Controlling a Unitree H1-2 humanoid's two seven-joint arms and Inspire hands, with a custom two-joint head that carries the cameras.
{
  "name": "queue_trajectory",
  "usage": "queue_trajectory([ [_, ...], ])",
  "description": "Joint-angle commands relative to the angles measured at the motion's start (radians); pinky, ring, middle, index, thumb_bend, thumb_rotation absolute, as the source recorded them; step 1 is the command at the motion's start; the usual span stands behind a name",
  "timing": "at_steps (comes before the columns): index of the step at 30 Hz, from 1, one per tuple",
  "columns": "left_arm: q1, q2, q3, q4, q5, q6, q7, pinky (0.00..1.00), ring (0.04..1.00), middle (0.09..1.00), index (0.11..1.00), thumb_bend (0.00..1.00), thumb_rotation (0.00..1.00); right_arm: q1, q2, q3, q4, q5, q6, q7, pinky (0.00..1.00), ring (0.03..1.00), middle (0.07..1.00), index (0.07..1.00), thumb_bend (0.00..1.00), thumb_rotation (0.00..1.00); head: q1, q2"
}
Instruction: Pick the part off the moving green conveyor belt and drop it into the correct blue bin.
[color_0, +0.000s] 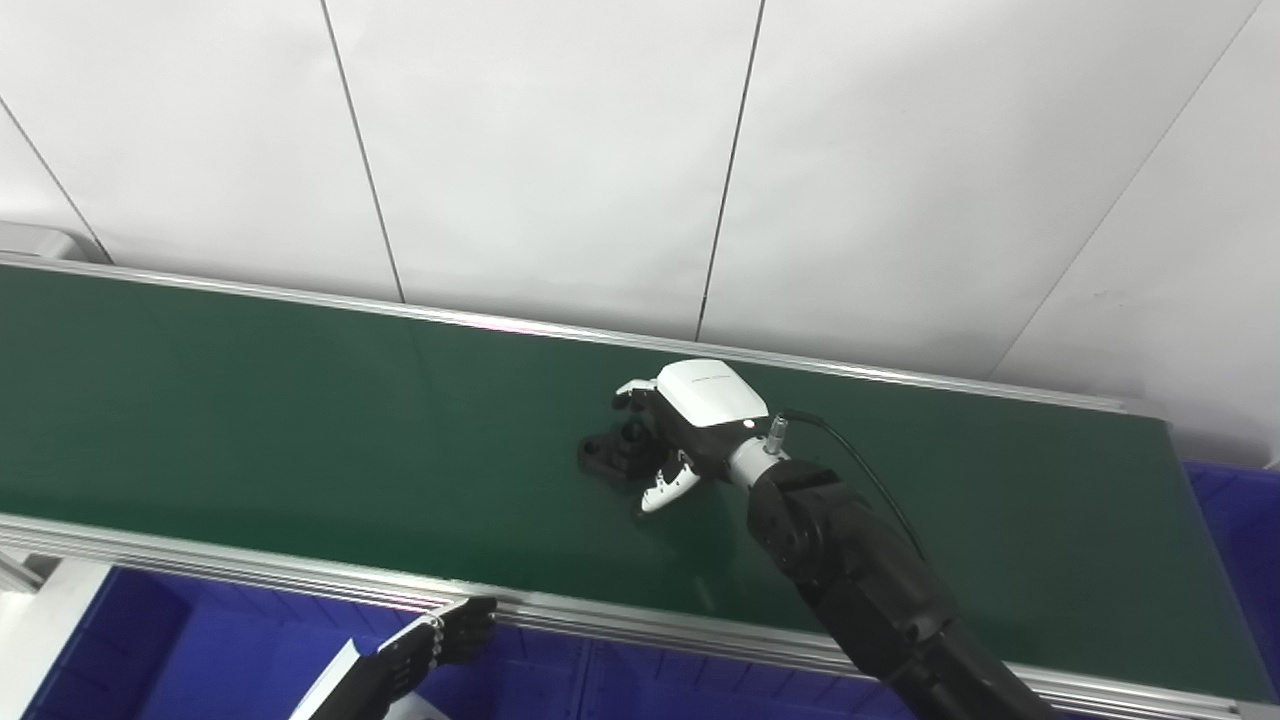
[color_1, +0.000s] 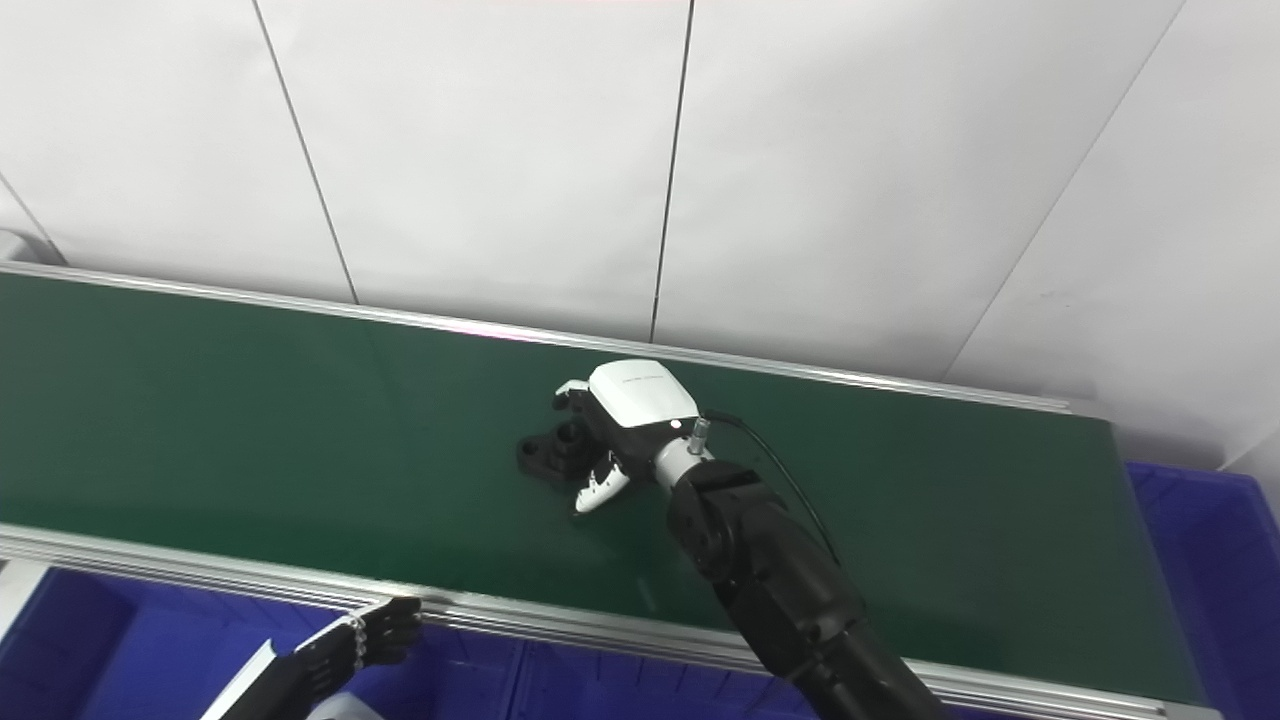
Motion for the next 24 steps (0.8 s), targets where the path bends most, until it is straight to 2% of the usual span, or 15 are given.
queue_trajectory([
  [1, 0.008, -0.006, 0.016, -0.021, -0.019, -0.035, -0.013, 0.82, 0.844, 0.862, 0.863, 0.81, 0.82, 0.042, 0.006, 0.047, 0.012, 0.0, -0.066, 0.035, 0.35, 0.432, 0.48, 0.574, 0.56, 0.0, 0.002, 0.0],
  [2, 0.008, -0.009, 0.021, -0.021, -0.019, -0.035, -0.019, 0.82, 0.844, 0.863, 0.864, 0.81, 0.82, 0.045, 0.003, 0.051, 0.011, 0.0, -0.072, 0.032, 0.31, 0.378, 0.449, 0.545, 0.54, 0.0, 0.002, 0.0],
  [4, 0.007, -0.013, 0.027, -0.021, -0.014, -0.035, -0.022, 0.82, 0.844, 0.863, 0.865, 0.81, 0.82, 0.049, -0.004, 0.067, 0.003, -0.017, -0.064, 0.044, 0.28, 0.344, 0.432, 0.528, 0.52, 0.0, 0.002, 0.003],
  [6, 0.005, -0.019, 0.036, -0.02, -0.015, -0.035, -0.03, 0.82, 0.844, 0.864, 0.866, 0.81, 0.84, 0.049, -0.014, 0.089, -0.011, -0.043, -0.053, 0.064, 0.31, 0.38, 0.49, 0.533, 0.51, 0.0, 0.002, 0.004],
  [8, 0.004, -0.026, 0.045, -0.018, -0.018, -0.035, -0.035, 0.82, 0.841, 0.86, 0.861, 0.8, 0.82, 0.046, -0.025, 0.114, -0.023, -0.073, -0.042, 0.087, 0.31, 0.382, 0.495, 0.538, 0.51, 0.0, 0.0, 0.004],
  [12, 0.001, -0.036, 0.061, -0.011, -0.032, -0.035, -0.063, 0.82, 0.842, 0.859, 0.859, 0.81, 0.81, 0.049, -0.038, 0.136, -0.039, -0.111, -0.04, 0.085, 0.29, 0.38, 0.49, 0.543, 0.51, 0.0, 0.001, 0.006],
  [19, -0.007, -0.056, 0.095, -0.007, -0.036, -0.035, -0.103, 0.82, 0.84, 0.858, 0.86, 0.8, 0.82, 0.051, -0.055, 0.159, -0.062, -0.125, -0.063, 0.093, 0.32, 0.392, 0.508, 0.525, 0.51, 0.0, 0.003, 0.009],
  [24, -0.008, -0.068, 0.114, -0.006, -0.043, -0.035, -0.135, 0.83, 0.843, 0.86, 0.861, 0.81, 0.81, 0.071, -0.062, 0.144, -0.105, -0.108, -0.064, 0.083, 0.32, 0.391, 0.497, 0.53, 0.51, 0.0, 0.007, 0.013],
])
